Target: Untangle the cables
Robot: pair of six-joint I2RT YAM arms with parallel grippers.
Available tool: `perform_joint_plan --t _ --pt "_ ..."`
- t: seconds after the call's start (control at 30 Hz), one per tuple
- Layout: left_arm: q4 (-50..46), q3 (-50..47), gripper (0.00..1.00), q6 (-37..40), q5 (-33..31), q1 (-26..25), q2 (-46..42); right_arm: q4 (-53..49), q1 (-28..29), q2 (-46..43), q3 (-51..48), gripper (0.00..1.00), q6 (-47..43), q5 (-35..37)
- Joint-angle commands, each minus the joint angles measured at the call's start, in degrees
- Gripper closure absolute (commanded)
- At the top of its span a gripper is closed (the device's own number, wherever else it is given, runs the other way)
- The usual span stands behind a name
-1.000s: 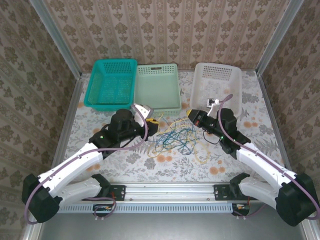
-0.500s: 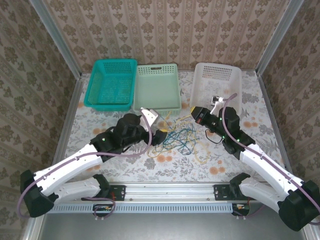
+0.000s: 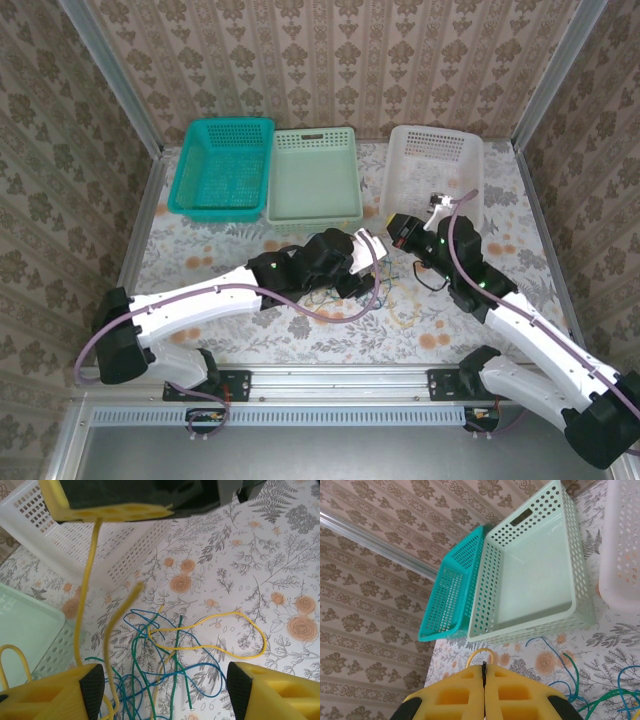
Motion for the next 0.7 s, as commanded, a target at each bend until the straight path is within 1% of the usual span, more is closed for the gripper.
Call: perform_joint_plan --t 0.0,0.2,0.43,0.6,0.67 --pt "-0.21 2.17 0.31 3.55 -2.25 -0.51 0.37 -2.35 0.25 -1.07 2.01 1.00 -0.55 1.80" --pt "1.19 3.32 0.30 5.46 -5.35 -1.58 2.49 -2.16 0.25 -0.98 1.84 1.00 1.55 1.24" --pt "3.26 4.64 0.32 7.03 -9.09 -2.09 5.41 -2.13 0.43 -1.57 1.49 1.00 3.01 1.09" --pt "3.93 5.70 0.40 8.12 -10.87 -2.31 7.05 -2.48 0.51 -1.83 1.68 1.00 3.04 0.88" --pt "5.10 5.54 0.45 8.36 -10.99 -2.44 7.16 -2.75 0.53 -1.80 1.65 1.00 2.94 1.08"
